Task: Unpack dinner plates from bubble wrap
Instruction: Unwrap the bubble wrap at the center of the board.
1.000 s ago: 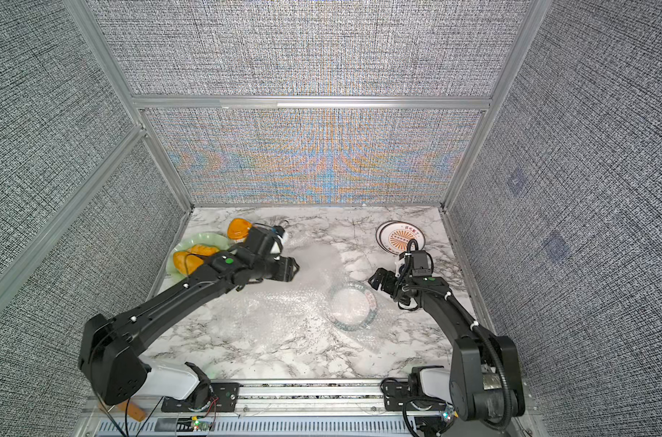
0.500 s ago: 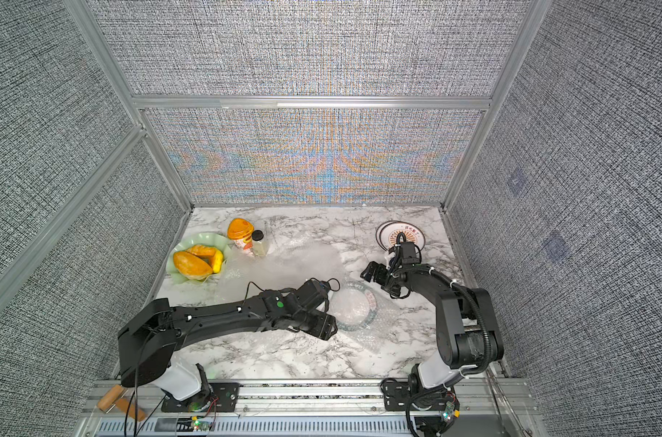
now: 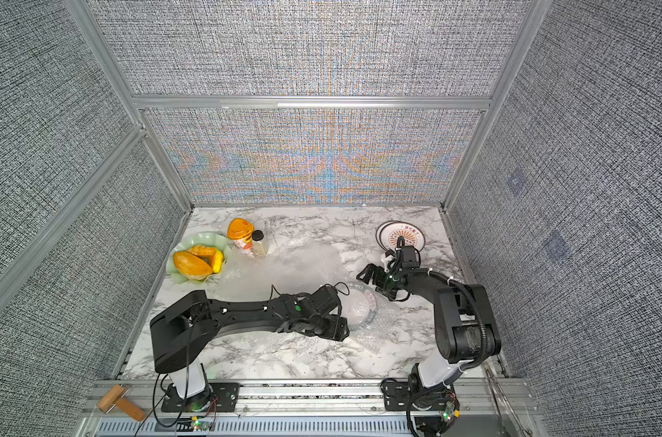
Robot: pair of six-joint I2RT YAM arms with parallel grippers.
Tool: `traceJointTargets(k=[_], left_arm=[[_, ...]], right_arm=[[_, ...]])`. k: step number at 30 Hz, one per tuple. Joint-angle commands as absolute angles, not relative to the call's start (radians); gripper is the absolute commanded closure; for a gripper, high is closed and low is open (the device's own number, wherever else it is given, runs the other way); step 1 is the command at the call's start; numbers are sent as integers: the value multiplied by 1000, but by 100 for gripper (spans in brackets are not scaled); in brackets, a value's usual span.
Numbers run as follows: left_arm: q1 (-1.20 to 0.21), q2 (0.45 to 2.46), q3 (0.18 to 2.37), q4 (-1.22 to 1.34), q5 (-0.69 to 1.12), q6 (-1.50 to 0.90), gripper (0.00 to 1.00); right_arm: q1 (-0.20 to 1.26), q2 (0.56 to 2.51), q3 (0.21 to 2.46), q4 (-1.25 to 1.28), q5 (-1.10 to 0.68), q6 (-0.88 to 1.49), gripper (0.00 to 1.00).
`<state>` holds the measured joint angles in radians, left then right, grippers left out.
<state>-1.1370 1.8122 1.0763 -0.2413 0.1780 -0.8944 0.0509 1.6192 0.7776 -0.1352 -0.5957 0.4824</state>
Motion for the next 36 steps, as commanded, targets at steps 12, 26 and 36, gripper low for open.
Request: traceJointTargets(k=[12,26,36], left_arm=[[-1072,2027,1354,-349,133,-800,20],[-1019,2276,1772,-468,245,-679,21],[-957,2206,1899,-591,269,-577,21]], right_arm=[[-49,1483,589,-22,-696,575,1],[-240,1094,438,-264,-473,595,1],[-273,1000,445,-367,-327,564,1]])
